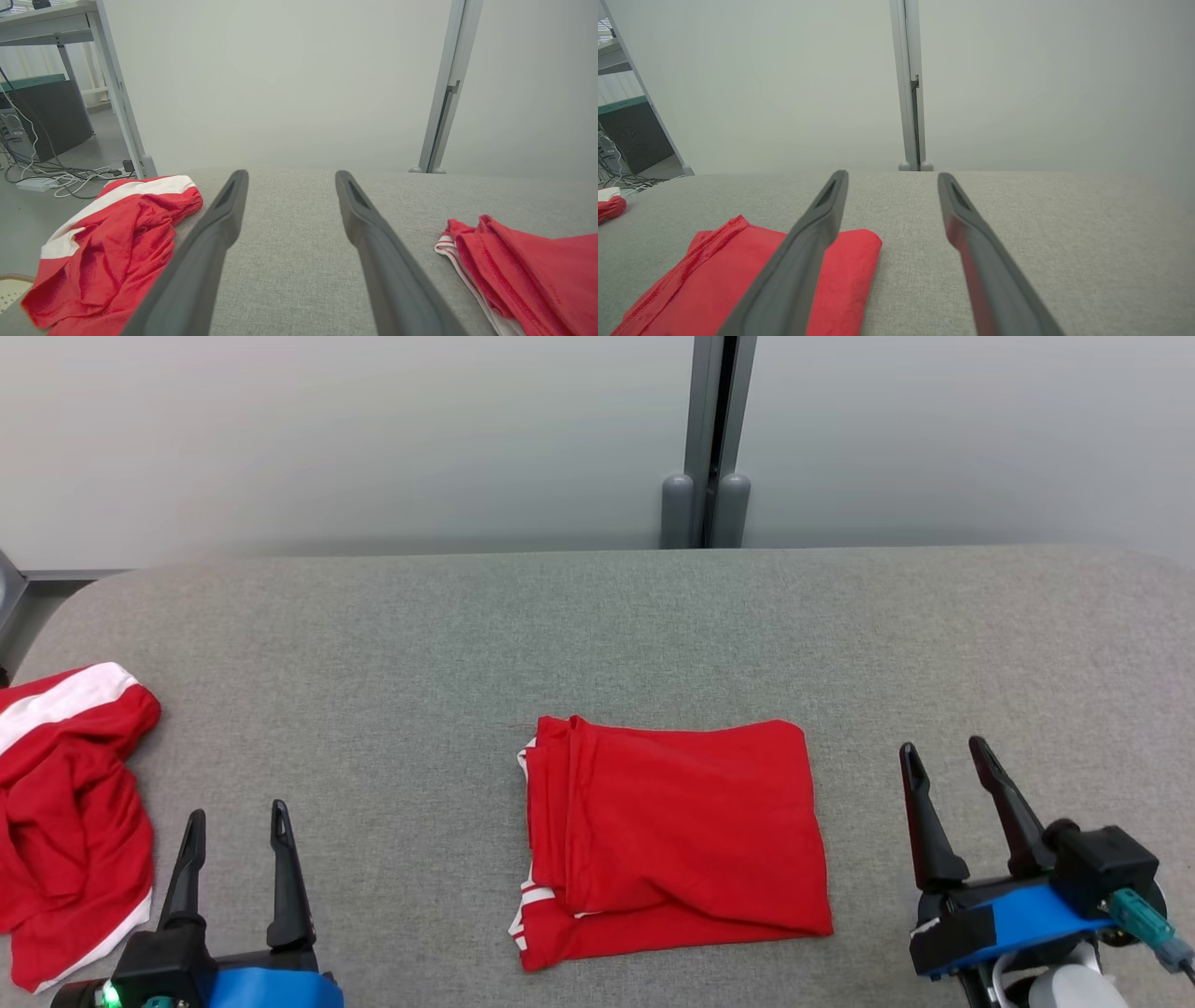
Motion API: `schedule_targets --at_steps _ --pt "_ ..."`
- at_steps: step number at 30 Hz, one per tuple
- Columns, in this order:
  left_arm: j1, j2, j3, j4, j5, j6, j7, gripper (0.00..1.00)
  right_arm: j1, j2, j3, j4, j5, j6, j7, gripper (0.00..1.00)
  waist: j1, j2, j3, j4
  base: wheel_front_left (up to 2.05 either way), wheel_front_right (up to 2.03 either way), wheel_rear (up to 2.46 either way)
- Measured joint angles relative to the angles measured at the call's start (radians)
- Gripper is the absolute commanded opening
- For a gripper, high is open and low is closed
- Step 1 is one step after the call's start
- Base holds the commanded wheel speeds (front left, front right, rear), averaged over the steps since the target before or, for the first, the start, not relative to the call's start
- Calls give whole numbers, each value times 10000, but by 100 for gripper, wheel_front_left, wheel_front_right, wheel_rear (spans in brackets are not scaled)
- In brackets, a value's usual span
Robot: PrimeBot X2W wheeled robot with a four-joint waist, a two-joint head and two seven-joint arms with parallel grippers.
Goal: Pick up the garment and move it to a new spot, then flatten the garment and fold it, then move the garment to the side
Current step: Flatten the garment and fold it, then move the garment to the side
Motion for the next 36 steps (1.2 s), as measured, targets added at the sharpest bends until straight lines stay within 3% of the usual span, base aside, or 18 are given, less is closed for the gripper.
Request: schedule_targets --at_steps 14,36 --pt "331 84 -159 -71 146 75 0 100 1077 405 -391 -953 -493 0 849 100 1 0 -284 137 0 0 0" --pt "326 209 -280 -27 35 205 0 100 736 441 -443 -698 -539 0 1197 100 2 0 -110 112 0 0 0"
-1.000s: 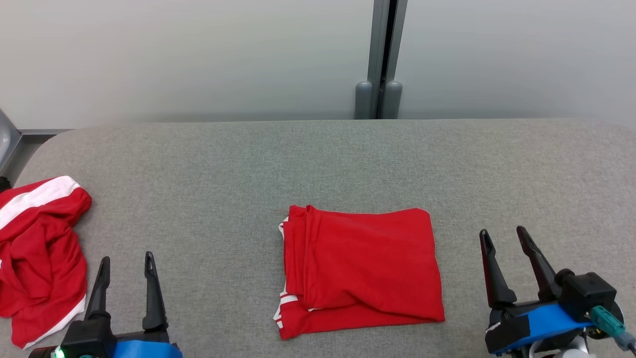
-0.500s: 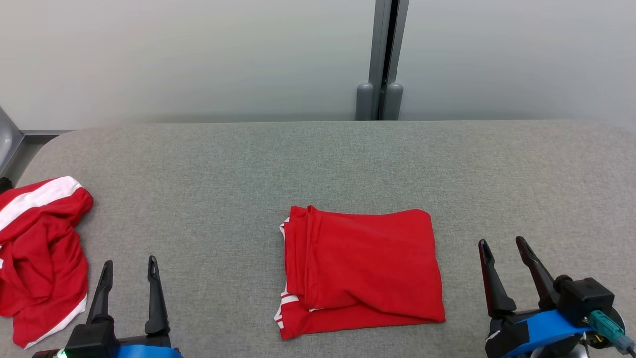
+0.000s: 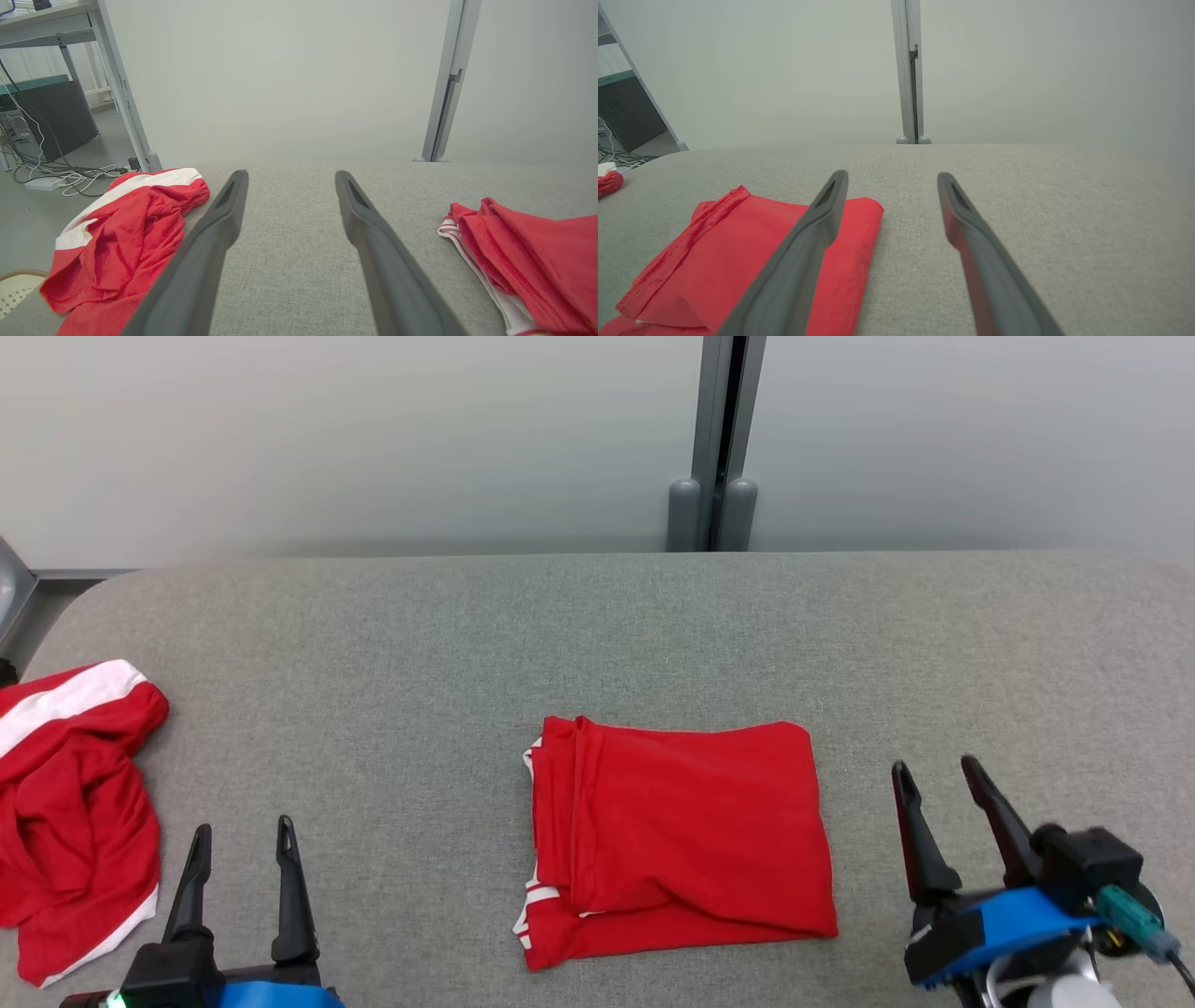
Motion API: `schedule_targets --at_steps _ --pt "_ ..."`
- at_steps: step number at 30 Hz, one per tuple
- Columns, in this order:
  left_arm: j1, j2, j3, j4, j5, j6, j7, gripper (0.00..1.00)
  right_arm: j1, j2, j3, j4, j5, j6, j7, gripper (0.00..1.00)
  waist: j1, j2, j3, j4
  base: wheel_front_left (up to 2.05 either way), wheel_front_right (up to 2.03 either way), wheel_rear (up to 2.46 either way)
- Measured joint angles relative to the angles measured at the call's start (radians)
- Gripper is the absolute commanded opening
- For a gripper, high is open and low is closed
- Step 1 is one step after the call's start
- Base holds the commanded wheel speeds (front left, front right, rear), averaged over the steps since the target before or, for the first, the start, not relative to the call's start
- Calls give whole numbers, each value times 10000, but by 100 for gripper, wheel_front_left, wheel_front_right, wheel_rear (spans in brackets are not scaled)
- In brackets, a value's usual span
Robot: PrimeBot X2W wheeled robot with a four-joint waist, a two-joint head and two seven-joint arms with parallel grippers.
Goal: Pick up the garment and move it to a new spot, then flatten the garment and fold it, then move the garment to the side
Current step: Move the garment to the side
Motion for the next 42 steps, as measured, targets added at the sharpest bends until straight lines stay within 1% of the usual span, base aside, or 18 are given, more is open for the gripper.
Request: schedule_targets --at_steps 6,12,23,29,34,35,36,37,42 --pt "-233 50 -63 12 -73 -4 0 100 -1127 2 334 339 -121 0 35 100 1 0 271 105 0 0 0" --pt "-433 46 -142 52 -90 0 0 100 -1892 -38 573 1273 -230 0 453 100 1 0 497 350 0 0 0" --pt "-646 27 -224 136 -199 13 0 100 -2060 -109 667 3603 -219 0 861 100 1 0 826 744 0 0 0" --pt "-796 10 -238 140 -211 13 0 100 -2167 -102 750 4543 -123 0 980 100 0 0 1006 813 0 0 0" --pt "-930 -17 -295 205 -251 -2 0 100 -2513 -96 1101 4978 48 -2 978 100 1 0 1087 853 0 0 0" --pt "-957 -29 -311 211 -257 -2 0 100 -2559 -100 1183 5039 119 -2 976 62 0 0 1100 863 0 0 0" --pt "-973 -38 -328 221 -261 -2 0 100 -2590 -102 1279 5068 182 -4 938 33 0 0 1114 873 0 0 0" --pt "-981 -50 -339 230 -263 -2 0 100 -2637 -92 1348 5104 234 -4 840 0 0 0 1128 886 0 0 0" --pt "-985 -81 -343 232 -326 12 0 100 -2781 -130 1480 5198 374 0 518 0 0 0 1227 905 0 0 0"
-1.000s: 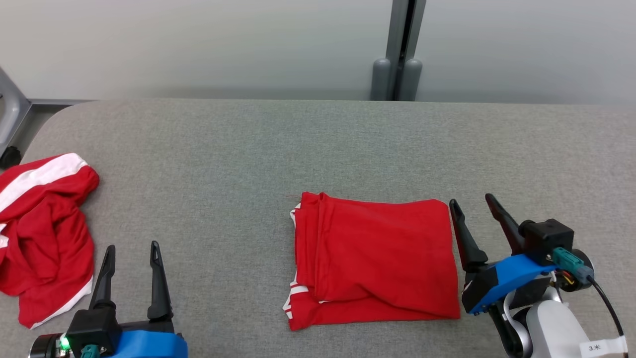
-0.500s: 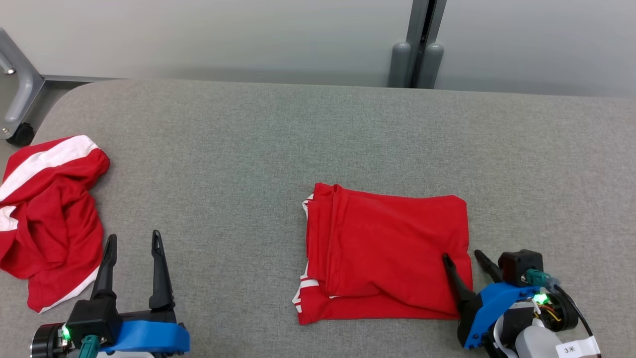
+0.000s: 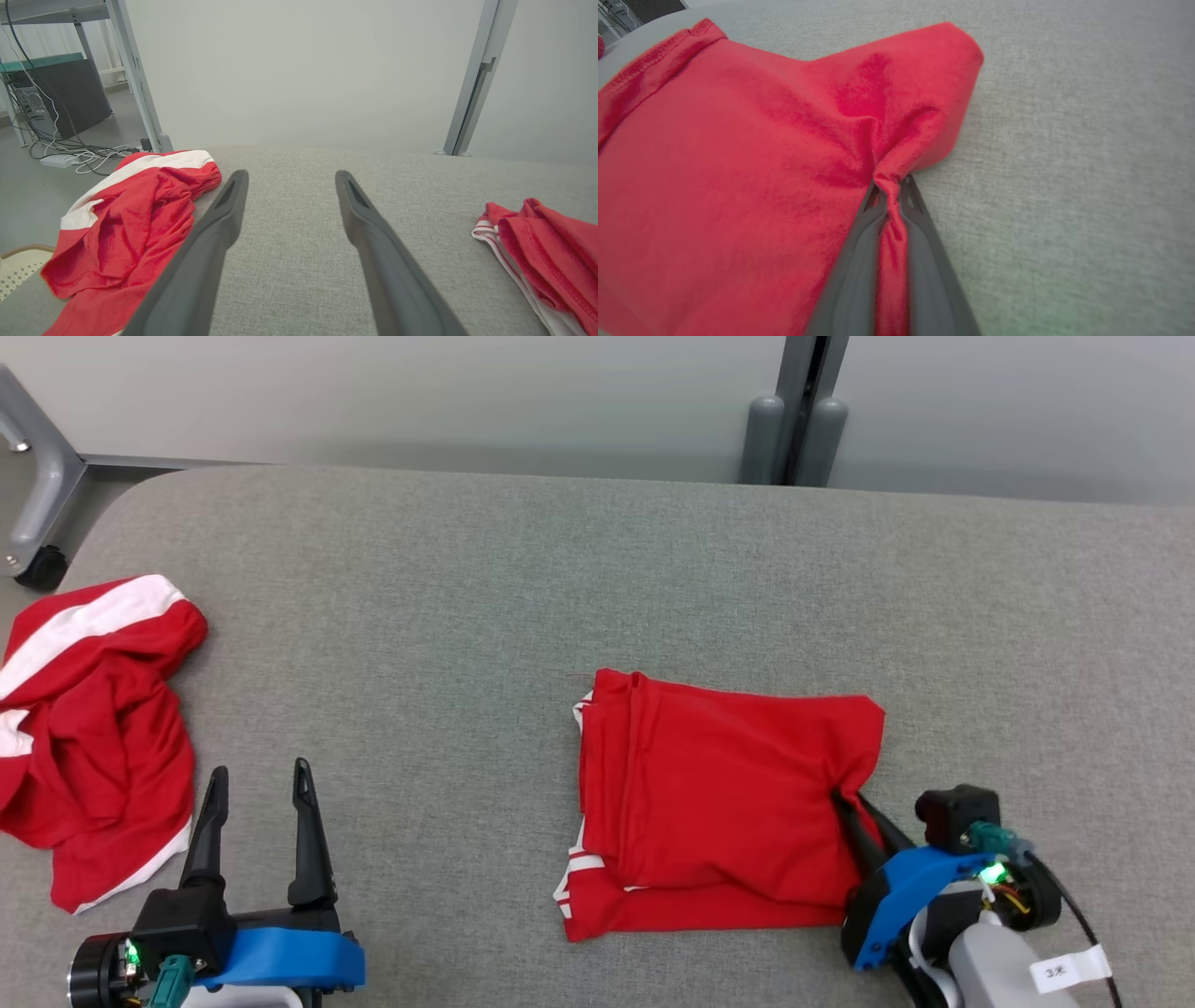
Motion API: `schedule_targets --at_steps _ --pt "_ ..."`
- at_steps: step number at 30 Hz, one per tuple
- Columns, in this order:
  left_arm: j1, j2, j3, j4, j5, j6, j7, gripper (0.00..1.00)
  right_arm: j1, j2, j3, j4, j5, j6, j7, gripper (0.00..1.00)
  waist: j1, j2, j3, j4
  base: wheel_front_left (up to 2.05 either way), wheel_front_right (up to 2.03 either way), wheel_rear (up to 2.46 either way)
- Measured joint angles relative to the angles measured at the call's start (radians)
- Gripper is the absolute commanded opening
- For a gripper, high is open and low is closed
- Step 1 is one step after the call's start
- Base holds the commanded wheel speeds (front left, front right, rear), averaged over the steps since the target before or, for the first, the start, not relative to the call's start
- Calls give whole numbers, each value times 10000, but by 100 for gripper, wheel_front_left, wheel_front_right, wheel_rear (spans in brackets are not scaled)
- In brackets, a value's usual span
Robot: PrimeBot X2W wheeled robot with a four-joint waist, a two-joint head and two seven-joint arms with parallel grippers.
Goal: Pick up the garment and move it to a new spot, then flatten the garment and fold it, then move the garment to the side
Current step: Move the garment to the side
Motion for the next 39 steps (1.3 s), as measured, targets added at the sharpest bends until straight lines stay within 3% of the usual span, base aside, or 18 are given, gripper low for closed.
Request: schedule_targets --at_steps 13,24,33,39 --pt "-743 -48 -121 -364 48 -77 0 100 -1232 -1530 -934 -826 -44 4 -395 0 1 0 1264 -951 0 0 0" --pt "-2187 263 -121 -953 347 -234 0 100 -1622 -1969 -2115 -1804 -25 2 -665 0 2 0 2947 -2147 0 0 0" --pt "-2461 334 -104 -1078 428 -290 0 100 -2894 -2261 -1741 -1950 -102 2 -587 0 1 0 3325 -2138 0 0 0" --pt "-2663 278 -295 -1135 433 -324 0 100 -4785 -3150 -1664 -1254 -180 2 -77 0 1 0 3618 -1835 0 0 0"
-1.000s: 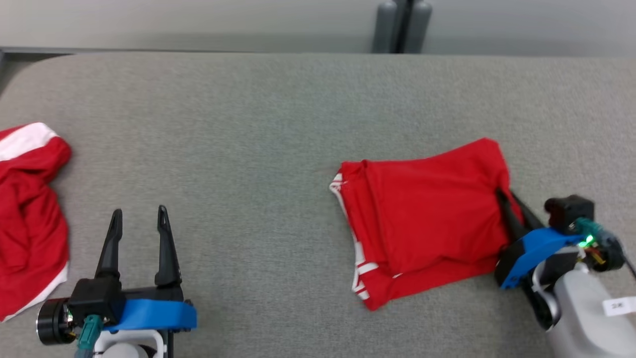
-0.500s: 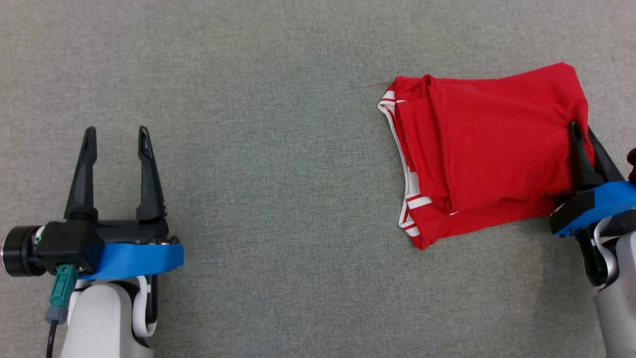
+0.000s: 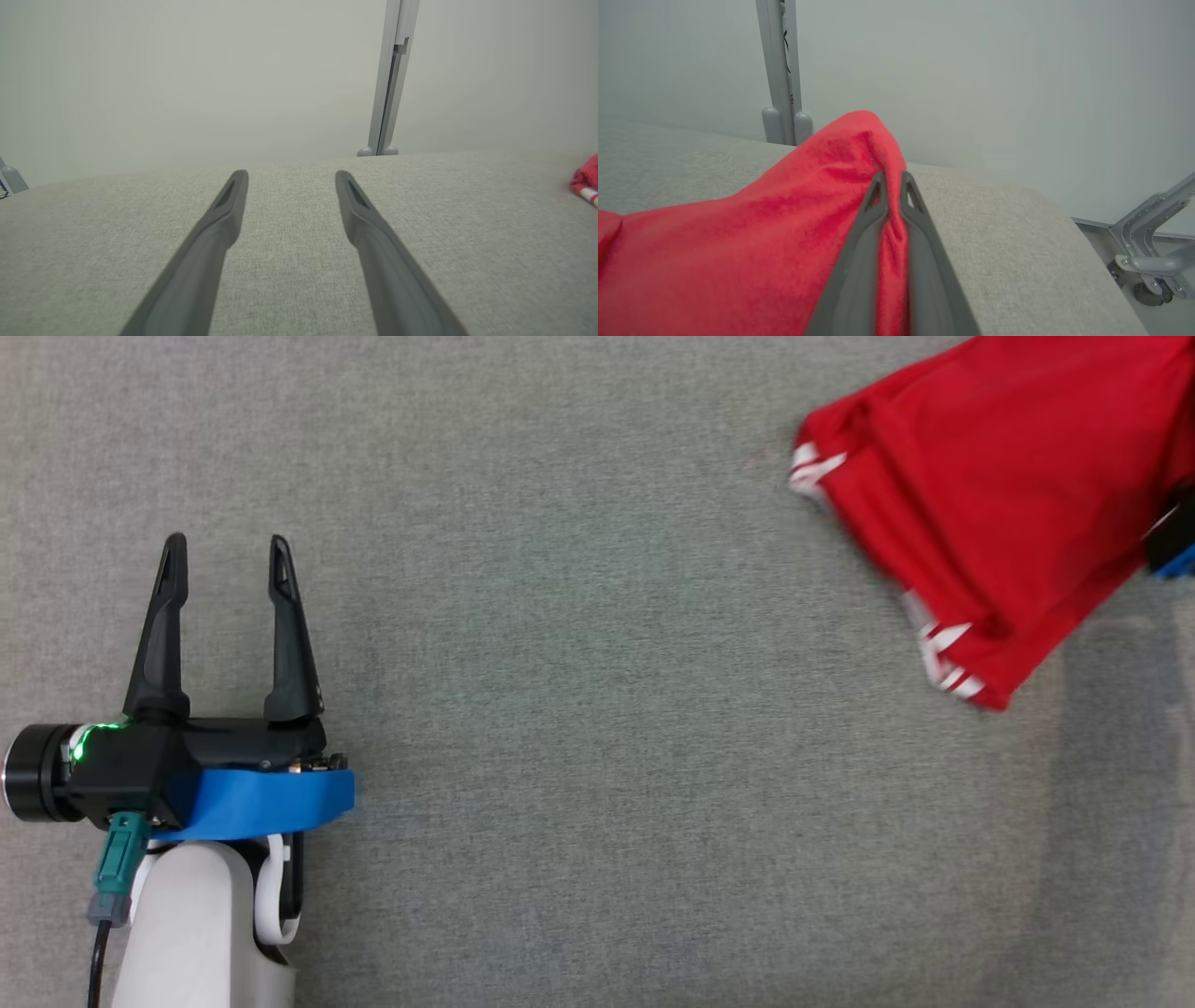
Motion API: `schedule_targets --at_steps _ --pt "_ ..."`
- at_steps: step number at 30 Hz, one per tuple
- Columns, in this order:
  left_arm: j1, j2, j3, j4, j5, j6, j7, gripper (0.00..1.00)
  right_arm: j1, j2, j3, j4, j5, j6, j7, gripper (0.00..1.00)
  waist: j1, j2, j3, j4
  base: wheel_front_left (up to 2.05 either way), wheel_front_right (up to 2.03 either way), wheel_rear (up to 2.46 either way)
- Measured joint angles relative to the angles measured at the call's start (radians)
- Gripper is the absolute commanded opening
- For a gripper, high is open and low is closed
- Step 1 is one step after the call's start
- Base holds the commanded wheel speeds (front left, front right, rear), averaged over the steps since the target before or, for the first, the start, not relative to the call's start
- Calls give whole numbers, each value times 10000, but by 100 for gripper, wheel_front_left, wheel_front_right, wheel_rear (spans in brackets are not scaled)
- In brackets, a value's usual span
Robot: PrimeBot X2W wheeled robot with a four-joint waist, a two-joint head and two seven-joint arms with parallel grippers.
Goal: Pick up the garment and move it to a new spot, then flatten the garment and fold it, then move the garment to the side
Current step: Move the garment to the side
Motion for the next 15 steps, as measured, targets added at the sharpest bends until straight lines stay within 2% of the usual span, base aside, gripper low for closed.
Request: schedule_targets --at_steps 8,15 --pt "-225 -40 -56 -127 0 -12 0 100 -1857 -1327 -566 1670 -224 0 330 0 0 0 527 413 0 0 0" --pt "-254 -46 40 -198 0 17 0 100 -2447 -1622 -1057 2619 -562 0 303 0 0 0 738 306 0 0 0"
